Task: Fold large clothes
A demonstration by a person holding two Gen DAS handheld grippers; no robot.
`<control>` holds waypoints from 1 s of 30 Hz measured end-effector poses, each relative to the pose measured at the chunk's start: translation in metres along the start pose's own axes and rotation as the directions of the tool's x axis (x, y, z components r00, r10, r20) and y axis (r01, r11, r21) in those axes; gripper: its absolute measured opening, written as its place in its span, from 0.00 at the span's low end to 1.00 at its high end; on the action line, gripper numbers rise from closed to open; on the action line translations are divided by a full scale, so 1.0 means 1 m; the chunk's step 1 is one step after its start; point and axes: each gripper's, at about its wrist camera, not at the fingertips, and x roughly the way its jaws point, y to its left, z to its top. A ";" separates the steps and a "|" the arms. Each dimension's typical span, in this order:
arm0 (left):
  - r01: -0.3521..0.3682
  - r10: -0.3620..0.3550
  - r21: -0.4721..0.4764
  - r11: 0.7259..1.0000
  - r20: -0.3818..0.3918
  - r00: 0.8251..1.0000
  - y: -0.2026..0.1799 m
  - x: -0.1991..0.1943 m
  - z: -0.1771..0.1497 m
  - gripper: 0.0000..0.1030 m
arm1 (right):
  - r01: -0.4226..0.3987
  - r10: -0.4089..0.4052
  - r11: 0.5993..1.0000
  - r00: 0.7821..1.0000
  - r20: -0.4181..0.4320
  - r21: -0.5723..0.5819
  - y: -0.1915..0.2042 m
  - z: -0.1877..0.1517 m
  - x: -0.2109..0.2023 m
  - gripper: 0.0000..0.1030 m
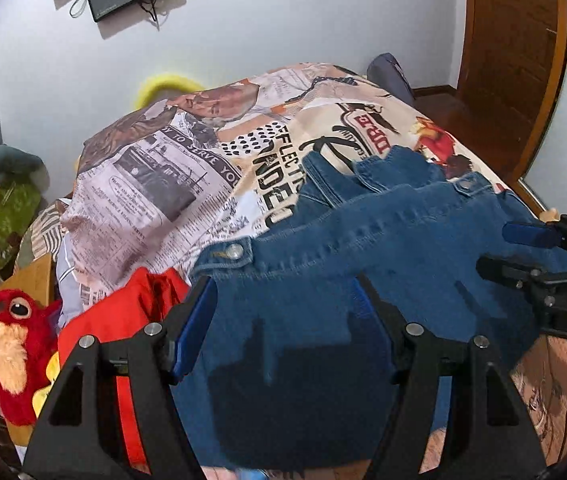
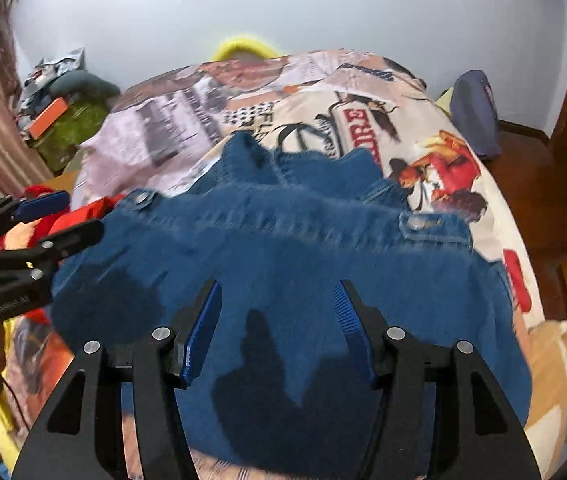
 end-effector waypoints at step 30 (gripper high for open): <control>0.044 -0.064 -0.239 0.970 -0.076 0.995 0.028 0.024 -0.083 0.67 | 0.064 -0.064 0.998 0.993 -0.096 -0.005 -0.046 -0.066 -0.007 0.53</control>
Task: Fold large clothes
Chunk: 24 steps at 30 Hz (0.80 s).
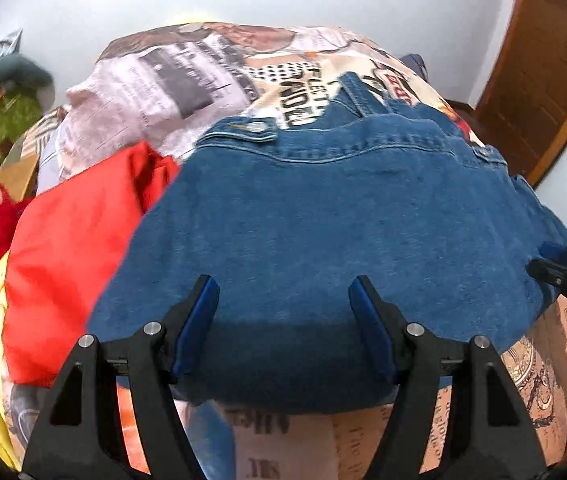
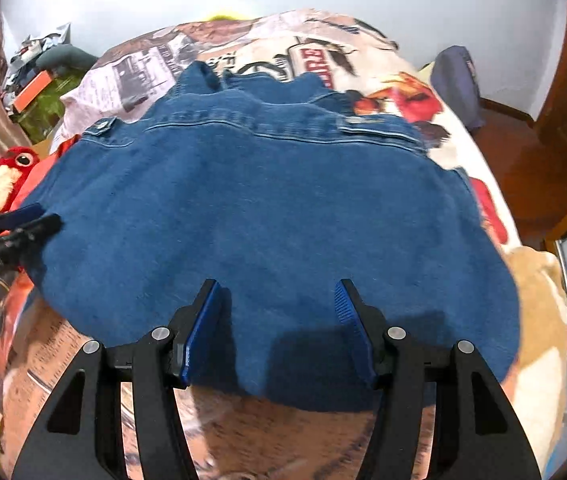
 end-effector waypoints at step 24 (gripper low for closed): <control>0.110 -0.084 -0.420 0.901 0.082 0.993 0.090 -0.070 -0.038 0.74 | 0.161 -0.166 0.984 0.983 0.075 0.071 -0.032 -0.021 -0.075 0.55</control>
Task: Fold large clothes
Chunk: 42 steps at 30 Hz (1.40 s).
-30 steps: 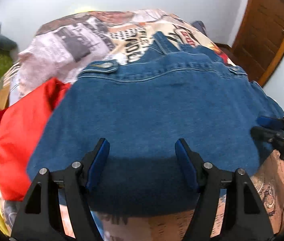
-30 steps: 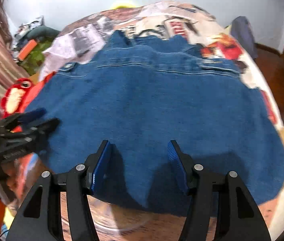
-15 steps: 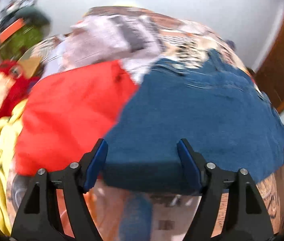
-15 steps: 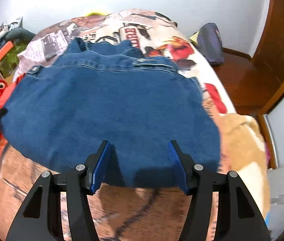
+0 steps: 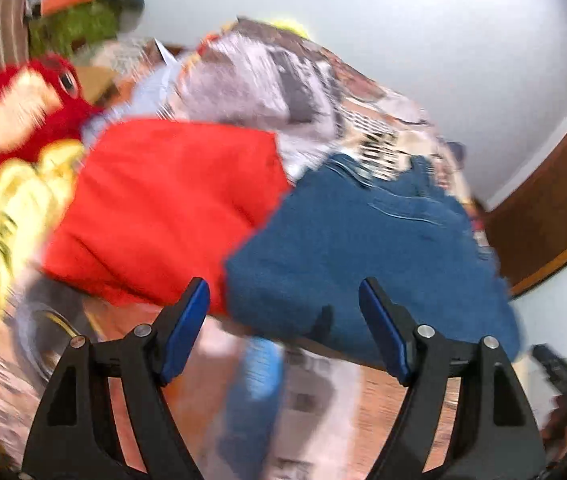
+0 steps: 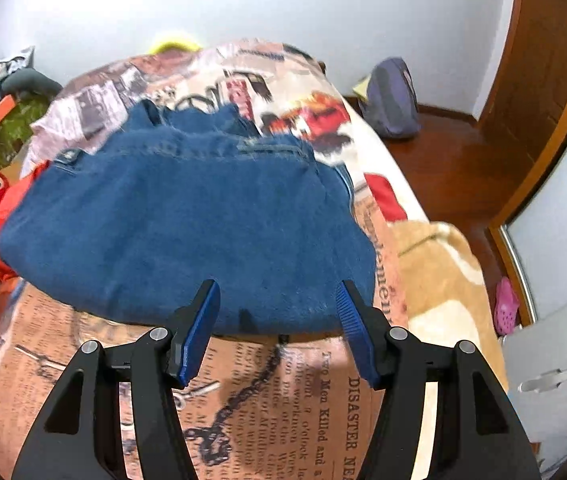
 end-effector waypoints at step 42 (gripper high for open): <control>0.133 -0.128 -0.058 0.989 0.085 0.988 -0.069 0.066 0.069 0.37 | -0.174 0.178 0.983 0.981 -0.071 0.061 0.054 0.015 0.026 0.55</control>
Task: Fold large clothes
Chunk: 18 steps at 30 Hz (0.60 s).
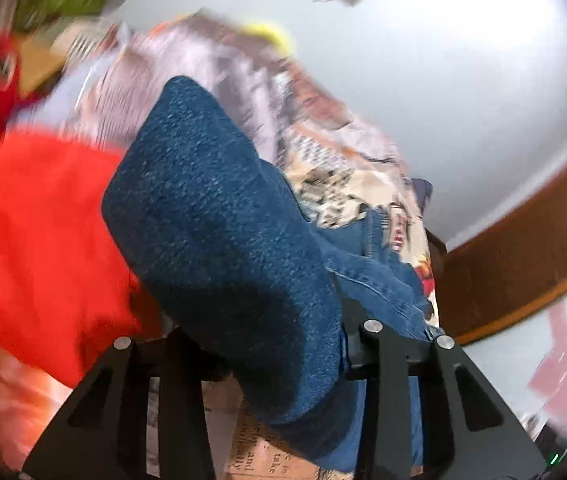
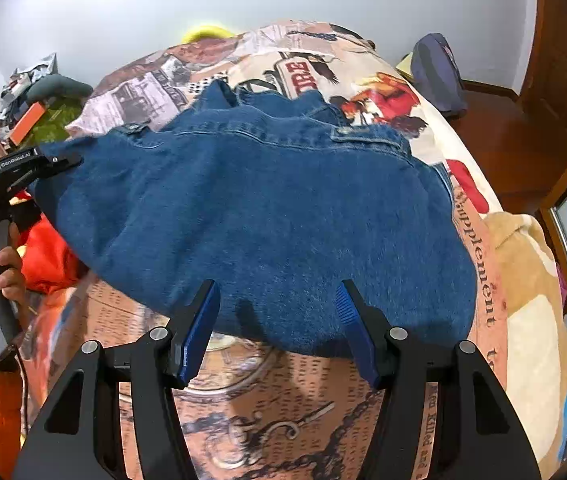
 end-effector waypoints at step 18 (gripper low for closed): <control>-0.175 0.114 0.233 0.957 0.252 0.961 0.018 -0.113 0.017 0.36 | -0.237 0.224 0.959 0.970 -0.094 -0.157 0.144 0.025 0.042 0.55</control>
